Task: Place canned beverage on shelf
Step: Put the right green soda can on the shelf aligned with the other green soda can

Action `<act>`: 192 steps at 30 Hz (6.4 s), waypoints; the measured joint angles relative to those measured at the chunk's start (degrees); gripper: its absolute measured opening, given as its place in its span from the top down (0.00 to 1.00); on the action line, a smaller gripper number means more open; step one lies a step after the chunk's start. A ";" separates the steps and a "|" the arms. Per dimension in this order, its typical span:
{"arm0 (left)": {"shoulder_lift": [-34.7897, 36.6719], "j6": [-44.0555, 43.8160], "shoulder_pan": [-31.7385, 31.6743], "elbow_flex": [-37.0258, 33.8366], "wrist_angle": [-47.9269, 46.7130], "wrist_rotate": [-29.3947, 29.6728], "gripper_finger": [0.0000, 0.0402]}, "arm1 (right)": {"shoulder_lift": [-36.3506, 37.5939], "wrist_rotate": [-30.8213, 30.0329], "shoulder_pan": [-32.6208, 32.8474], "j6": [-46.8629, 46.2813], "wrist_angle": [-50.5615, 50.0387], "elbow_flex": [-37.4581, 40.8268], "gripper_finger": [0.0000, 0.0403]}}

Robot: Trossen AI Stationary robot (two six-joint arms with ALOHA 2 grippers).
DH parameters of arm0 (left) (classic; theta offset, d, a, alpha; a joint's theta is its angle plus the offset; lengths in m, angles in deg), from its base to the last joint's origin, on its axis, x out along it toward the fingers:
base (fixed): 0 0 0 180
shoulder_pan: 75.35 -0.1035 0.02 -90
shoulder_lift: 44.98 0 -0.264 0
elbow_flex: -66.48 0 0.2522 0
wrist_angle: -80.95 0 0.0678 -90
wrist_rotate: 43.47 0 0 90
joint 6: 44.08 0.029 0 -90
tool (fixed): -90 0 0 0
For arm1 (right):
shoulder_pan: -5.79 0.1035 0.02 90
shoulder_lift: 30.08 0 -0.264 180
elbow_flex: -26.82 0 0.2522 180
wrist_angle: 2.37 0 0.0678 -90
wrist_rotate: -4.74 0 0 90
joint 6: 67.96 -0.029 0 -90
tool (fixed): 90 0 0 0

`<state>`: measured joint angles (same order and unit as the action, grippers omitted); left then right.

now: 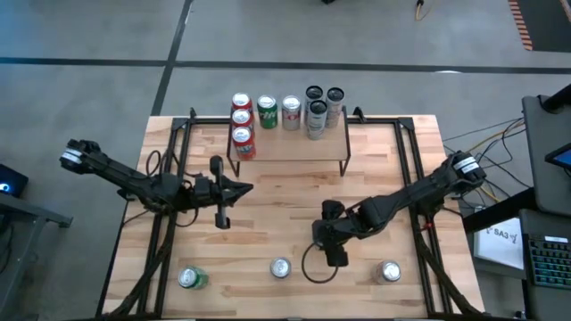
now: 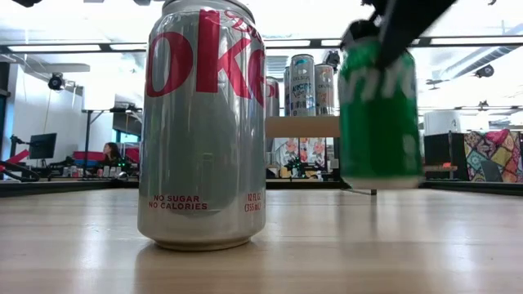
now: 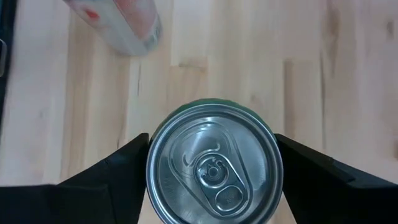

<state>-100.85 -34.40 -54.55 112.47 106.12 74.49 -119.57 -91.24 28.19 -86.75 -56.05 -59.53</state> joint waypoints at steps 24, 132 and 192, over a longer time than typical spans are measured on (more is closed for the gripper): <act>11.04 12.56 0.00 -0.01 -4.92 0.17 1.00 | -7.17 0.51 -13.56 19.19 -17.73 -31.04 0.30; 15.49 13.85 -0.01 -0.02 -12.92 2.99 1.00 | -22.03 10.29 -40.98 33.01 -20.36 -53.67 0.16; -17.34 4.95 -15.97 30.53 -49.50 2.13 1.00 | 4.74 -4.02 -33.30 34.39 9.10 -10.96 0.98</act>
<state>-118.19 -29.45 -70.52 143.00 56.62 76.62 -114.83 -95.26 -5.11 -52.36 -46.95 -70.48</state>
